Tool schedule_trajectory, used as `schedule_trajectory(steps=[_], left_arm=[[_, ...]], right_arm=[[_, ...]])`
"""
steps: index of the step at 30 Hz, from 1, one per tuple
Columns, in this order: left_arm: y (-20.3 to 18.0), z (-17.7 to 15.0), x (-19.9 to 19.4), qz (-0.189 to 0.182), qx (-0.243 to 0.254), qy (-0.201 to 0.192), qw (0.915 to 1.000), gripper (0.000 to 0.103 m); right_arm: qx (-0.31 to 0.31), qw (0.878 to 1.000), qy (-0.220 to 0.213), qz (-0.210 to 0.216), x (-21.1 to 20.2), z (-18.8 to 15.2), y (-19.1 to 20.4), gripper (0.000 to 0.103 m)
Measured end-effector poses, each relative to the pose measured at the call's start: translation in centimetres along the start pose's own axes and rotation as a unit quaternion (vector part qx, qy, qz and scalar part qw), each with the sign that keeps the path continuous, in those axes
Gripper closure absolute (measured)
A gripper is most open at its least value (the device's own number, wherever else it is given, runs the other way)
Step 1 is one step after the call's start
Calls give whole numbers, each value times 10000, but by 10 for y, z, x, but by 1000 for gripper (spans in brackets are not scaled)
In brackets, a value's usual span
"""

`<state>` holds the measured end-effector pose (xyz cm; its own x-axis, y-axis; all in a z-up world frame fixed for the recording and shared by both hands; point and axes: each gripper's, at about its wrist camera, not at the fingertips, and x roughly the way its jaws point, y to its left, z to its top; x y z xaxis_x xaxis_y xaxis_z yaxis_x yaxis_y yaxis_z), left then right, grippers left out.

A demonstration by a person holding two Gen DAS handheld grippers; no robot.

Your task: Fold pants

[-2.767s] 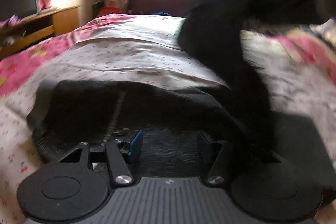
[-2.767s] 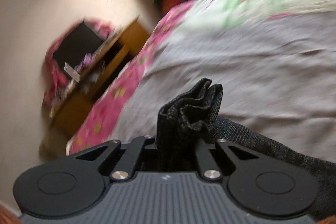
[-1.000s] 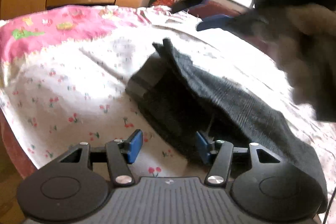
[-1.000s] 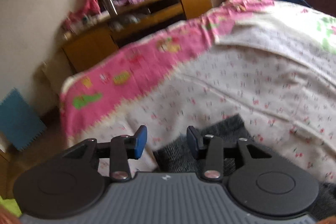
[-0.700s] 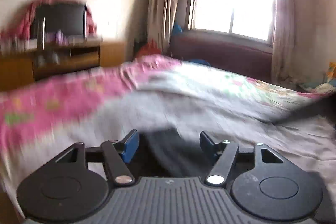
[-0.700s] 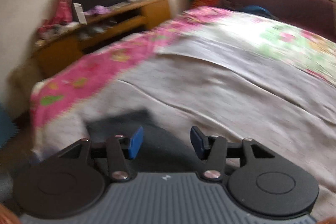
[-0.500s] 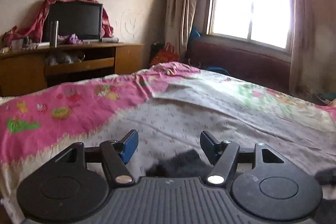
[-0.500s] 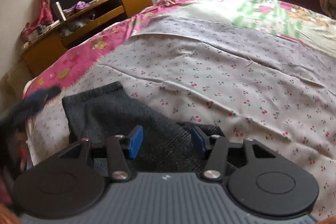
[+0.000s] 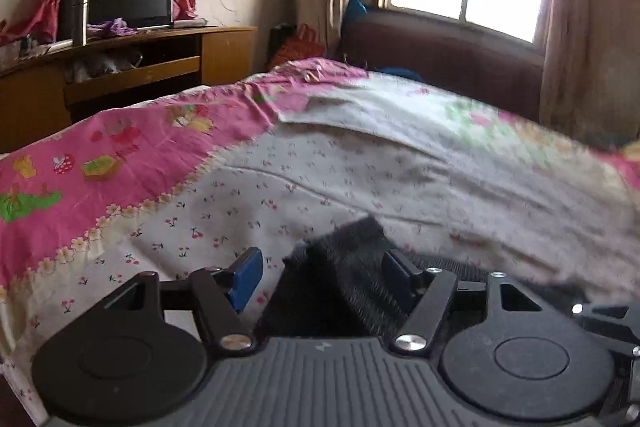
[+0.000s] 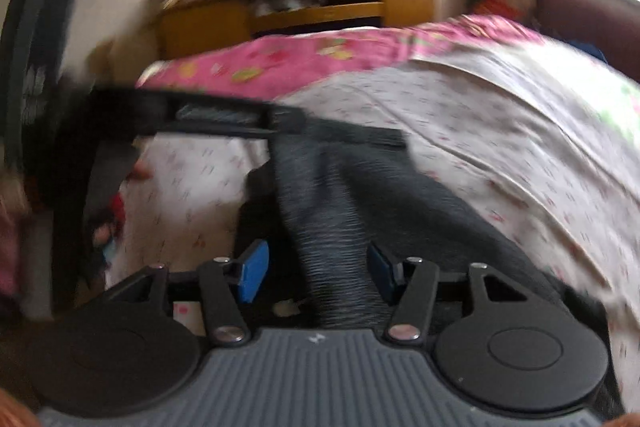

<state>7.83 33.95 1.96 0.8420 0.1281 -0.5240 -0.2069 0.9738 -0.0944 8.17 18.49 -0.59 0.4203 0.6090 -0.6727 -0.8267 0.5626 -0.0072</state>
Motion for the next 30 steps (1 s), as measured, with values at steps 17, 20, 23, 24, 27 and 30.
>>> schedule_trajectory(steps=[17, 20, 23, 24, 27, 30], left_arm=[[27, -22, -5, -175, -1244, 28, 9921, 71], [31, -32, -2, -77, -1385, 160, 9902, 71], [32, -40, 0, -26, -1466, 239, 9889, 71], [32, -41, -1, -6, -1459, 234, 9890, 71], [25, -39, -18, -17, -1236, -53, 9923, 71], [18, -37, -24, 122, -991, -80, 9950, 71]], right_arm=[[-379, 9986, -30, -368, 2, 0, 13, 95], [-305, 9992, 145, -235, 14, -7, 15, 95], [-393, 9988, 244, -159, 21, -18, 20, 95], [-453, 9985, 246, -160, 23, -20, 19, 95], [-176, 9997, 183, 2, 13, -18, 12, 95], [-197, 9998, 80, 54, 7, -18, 11, 95]])
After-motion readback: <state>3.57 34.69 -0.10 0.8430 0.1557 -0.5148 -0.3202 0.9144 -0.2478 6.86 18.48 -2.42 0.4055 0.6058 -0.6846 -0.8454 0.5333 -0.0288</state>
